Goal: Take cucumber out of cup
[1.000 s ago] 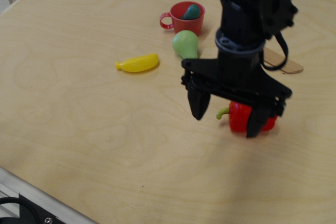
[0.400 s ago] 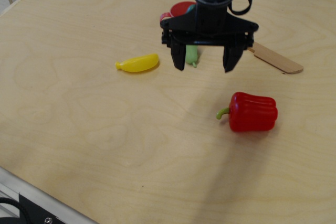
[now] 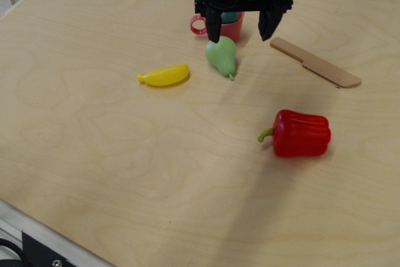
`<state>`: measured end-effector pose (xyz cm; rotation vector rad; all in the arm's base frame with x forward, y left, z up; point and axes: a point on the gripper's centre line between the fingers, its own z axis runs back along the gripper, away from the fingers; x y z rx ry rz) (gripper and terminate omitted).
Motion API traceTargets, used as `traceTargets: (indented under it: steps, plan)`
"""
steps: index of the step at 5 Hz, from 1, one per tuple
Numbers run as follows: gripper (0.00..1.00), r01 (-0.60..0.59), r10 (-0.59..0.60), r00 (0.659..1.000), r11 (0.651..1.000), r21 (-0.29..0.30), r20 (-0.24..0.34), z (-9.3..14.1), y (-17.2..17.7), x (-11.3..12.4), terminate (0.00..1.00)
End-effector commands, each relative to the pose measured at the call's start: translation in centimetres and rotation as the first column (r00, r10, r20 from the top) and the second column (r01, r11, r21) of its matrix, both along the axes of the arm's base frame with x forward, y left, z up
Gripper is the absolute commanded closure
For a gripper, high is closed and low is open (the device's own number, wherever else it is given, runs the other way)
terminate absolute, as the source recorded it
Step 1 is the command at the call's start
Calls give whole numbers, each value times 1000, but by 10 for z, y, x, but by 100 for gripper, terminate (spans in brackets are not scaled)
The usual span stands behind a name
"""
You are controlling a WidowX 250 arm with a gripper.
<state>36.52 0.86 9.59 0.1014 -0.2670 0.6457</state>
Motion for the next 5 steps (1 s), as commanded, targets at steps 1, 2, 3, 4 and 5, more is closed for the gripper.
traceTargets:
  steps: [1,2,3,4,5]
  plan:
    - [0,-62,57,991,997,35,124,26,35,26,0]
    - [0,-72,61,987,995,65,148,22,45,35,0]
    - [0,-54,42,987,996,71,156,15,48,46,0]
    - [0,-39,27,983,997,66,181,8,50,59,0]
    - [0,-32,17,982,997,76,190,3,53,73,0]
